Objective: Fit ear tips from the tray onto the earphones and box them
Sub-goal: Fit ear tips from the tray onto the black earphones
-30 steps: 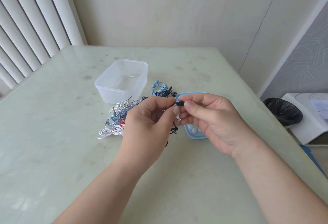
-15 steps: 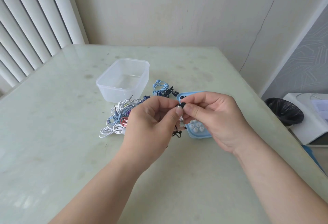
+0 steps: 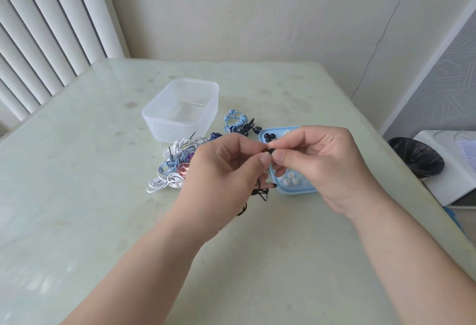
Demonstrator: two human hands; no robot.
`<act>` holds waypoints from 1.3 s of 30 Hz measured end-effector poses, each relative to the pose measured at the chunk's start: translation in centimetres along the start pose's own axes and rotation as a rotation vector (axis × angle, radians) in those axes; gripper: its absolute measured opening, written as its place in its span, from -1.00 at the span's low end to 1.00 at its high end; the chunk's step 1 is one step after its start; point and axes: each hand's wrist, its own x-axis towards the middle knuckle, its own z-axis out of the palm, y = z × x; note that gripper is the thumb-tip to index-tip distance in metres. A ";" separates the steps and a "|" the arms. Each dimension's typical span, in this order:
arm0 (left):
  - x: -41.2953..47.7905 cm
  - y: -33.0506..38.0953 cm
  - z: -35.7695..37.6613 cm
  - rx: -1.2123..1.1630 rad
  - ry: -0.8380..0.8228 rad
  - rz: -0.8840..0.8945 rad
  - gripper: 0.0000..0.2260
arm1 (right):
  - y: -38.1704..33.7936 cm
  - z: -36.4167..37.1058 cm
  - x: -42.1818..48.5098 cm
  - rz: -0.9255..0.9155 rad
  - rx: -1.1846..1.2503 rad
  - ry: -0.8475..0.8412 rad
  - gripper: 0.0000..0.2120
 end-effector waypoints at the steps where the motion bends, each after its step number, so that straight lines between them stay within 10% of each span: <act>1: 0.0 -0.3 0.0 0.101 0.021 0.093 -0.89 | 0.0 0.0 0.0 0.040 0.035 0.010 -0.79; 8: 0.9 -1.3 -0.7 0.612 0.006 0.692 -0.89 | -0.3 -0.7 0.1 0.275 0.201 -0.119 -0.85; 19: 0.5 -1.6 0.1 0.156 0.062 0.280 -0.90 | 0.5 -1.2 0.5 0.258 0.359 -0.188 -0.81; 39: 0.1 -0.5 0.3 -0.013 0.064 0.131 -0.87 | 0.8 0.2 0.2 0.266 0.340 -0.170 -0.83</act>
